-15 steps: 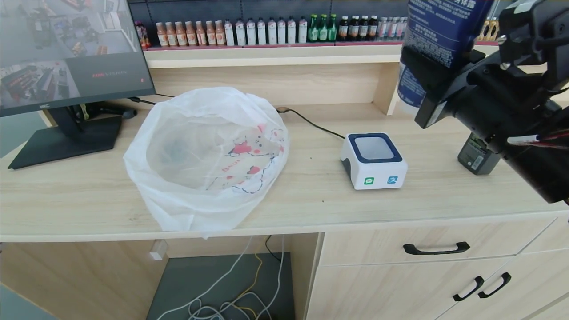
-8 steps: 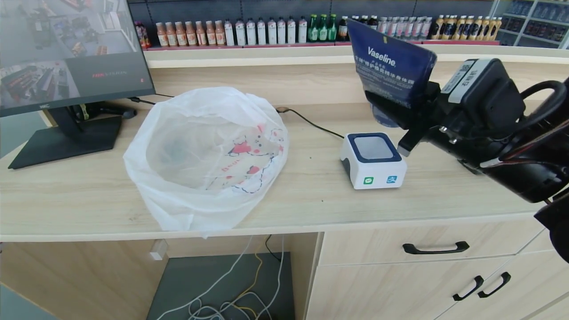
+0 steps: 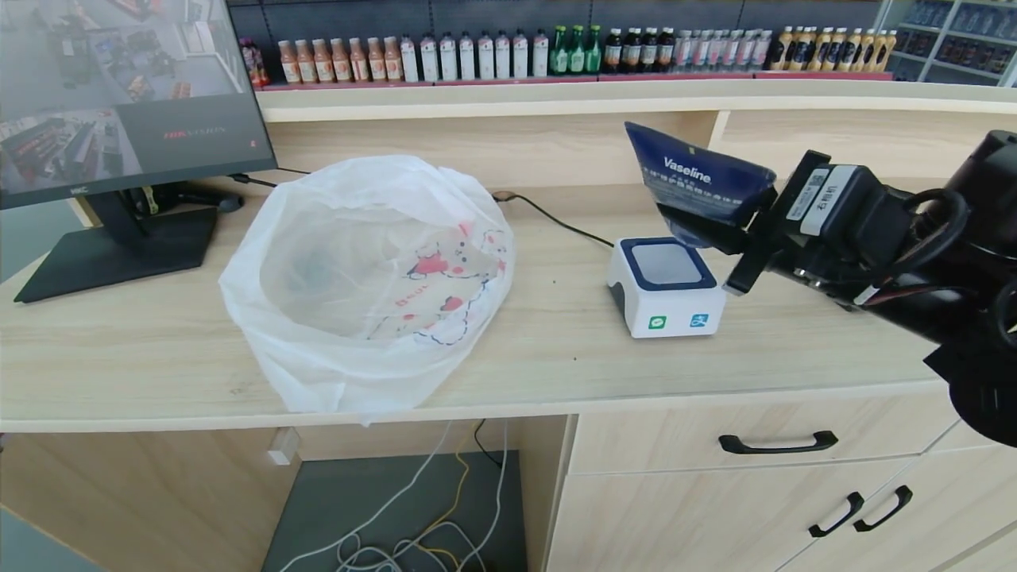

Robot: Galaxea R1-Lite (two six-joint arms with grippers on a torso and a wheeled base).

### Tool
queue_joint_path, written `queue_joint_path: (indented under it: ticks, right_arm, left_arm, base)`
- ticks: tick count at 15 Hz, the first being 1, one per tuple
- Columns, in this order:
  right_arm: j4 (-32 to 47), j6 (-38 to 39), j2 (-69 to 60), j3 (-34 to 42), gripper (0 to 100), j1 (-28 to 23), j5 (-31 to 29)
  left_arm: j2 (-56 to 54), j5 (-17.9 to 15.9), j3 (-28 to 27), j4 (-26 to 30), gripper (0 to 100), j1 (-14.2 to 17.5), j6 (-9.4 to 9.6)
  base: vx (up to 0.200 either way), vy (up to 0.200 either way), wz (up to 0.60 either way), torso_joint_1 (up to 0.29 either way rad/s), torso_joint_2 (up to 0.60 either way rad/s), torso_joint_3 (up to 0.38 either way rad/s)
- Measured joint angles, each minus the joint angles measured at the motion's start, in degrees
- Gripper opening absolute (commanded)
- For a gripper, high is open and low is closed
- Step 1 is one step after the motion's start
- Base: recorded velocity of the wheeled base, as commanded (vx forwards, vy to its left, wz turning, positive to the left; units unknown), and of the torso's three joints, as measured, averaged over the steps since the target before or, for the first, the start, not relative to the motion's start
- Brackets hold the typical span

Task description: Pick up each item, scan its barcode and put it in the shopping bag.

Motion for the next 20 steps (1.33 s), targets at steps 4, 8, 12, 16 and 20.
queue_joint_path:
  ticks: [4,8,12,16,20]
  right_arm:
    - [-0.15,-1.22,3.12,-3.23,0,-4.29,3.84]
    - [-0.28,-4.19,4.61,-3.56,0,-5.62,8.62]
    - [-0.24,-4.77,5.66,-3.47,0,-5.66,9.23]
    - [-0.22,-6.36,6.62,-3.28,0,-5.66,10.11]
    - [-0.22,-6.63,7.14,-3.12,0,-5.66,10.05]
  left_arm:
    - [0.0,0.0,0.0,0.0,100,0.05,-0.02]
    - [0.0,0.0,0.0,0.0,100,-0.02,-0.02]
    - [0.0,0.0,0.0,0.0,100,0.0,0.0]
    - [0.0,0.0,0.0,0.0,100,0.0,0.0]
    - [0.0,0.0,0.0,0.0,100,0.02,-0.02]
  base:
    - [0.0,0.0,0.0,0.0,0.0,0.0]
    - [0.0,0.0,0.0,0.0,0.0,0.0]
    - [0.0,0.0,0.0,0.0,0.0,0.0]
    - [0.0,0.0,0.0,0.0,0.0,0.0]
    - [0.0,0.0,0.0,0.0,0.0,0.0]
